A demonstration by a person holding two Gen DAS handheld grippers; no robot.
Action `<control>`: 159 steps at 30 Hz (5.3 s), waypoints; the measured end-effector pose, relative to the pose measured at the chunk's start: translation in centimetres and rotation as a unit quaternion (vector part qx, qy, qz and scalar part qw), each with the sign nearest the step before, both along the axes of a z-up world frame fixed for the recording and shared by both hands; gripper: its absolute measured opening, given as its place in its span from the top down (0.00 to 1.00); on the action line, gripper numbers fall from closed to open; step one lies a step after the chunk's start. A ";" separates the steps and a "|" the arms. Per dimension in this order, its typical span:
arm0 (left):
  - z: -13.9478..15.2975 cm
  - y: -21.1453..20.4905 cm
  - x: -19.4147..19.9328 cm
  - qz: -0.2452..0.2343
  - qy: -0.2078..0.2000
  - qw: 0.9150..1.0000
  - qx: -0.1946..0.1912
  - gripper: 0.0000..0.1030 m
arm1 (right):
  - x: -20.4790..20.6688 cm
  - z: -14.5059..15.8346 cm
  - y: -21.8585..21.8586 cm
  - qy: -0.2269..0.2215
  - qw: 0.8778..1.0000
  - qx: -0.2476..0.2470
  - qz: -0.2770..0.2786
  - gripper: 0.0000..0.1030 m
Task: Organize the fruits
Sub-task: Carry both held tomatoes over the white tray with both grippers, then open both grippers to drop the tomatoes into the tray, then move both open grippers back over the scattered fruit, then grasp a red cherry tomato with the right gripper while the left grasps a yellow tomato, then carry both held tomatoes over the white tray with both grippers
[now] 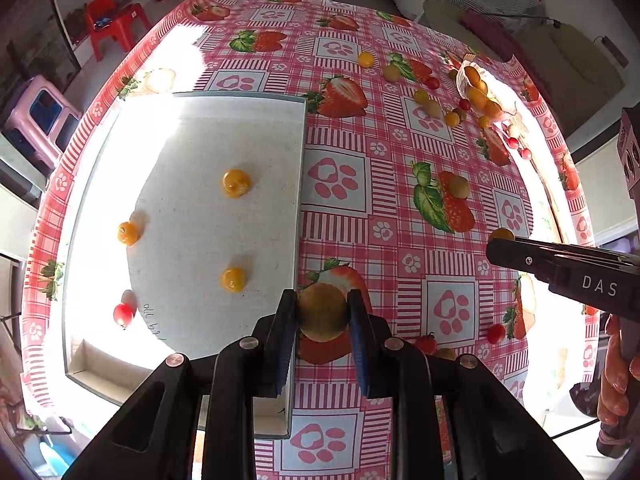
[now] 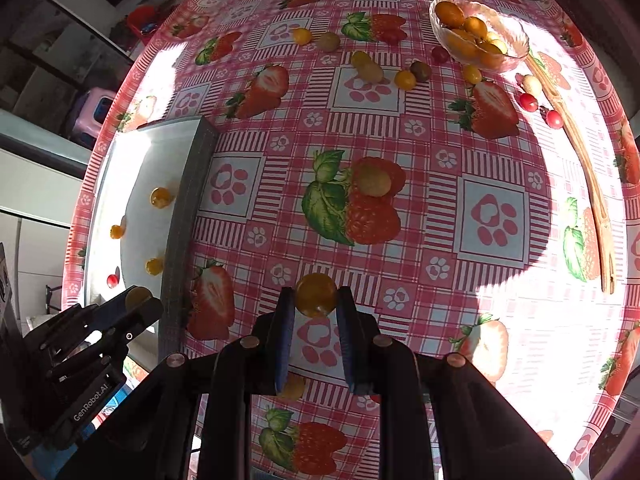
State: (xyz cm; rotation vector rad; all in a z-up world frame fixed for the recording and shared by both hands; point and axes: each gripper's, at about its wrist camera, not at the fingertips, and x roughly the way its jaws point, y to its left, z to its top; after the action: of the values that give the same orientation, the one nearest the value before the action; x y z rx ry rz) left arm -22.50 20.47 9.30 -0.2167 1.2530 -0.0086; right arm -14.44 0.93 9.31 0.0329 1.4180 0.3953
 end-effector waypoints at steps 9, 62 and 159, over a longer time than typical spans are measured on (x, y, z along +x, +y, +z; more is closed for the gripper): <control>0.1 5.0 -0.4 0.042 -0.006 0.999 0.011 0.74 | 0.6 0.8 5.6 -0.006 0.999 0.007 0.042 0.78; -4.9 10.3 4.2 0.078 0.027 0.995 0.061 0.24 | 9.9 -4.7 22.4 0.019 0.992 0.029 0.125 0.20; -3.3 -7.8 0.6 -0.118 0.054 0.992 -0.005 0.80 | -4.1 -4.2 -6.9 0.046 0.996 -0.059 -0.047 0.76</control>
State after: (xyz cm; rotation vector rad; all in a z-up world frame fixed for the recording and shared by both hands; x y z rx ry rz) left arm -21.90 12.69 6.03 -0.0775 1.3804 -0.2092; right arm -18.56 -5.95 5.10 0.0225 1.5218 0.2344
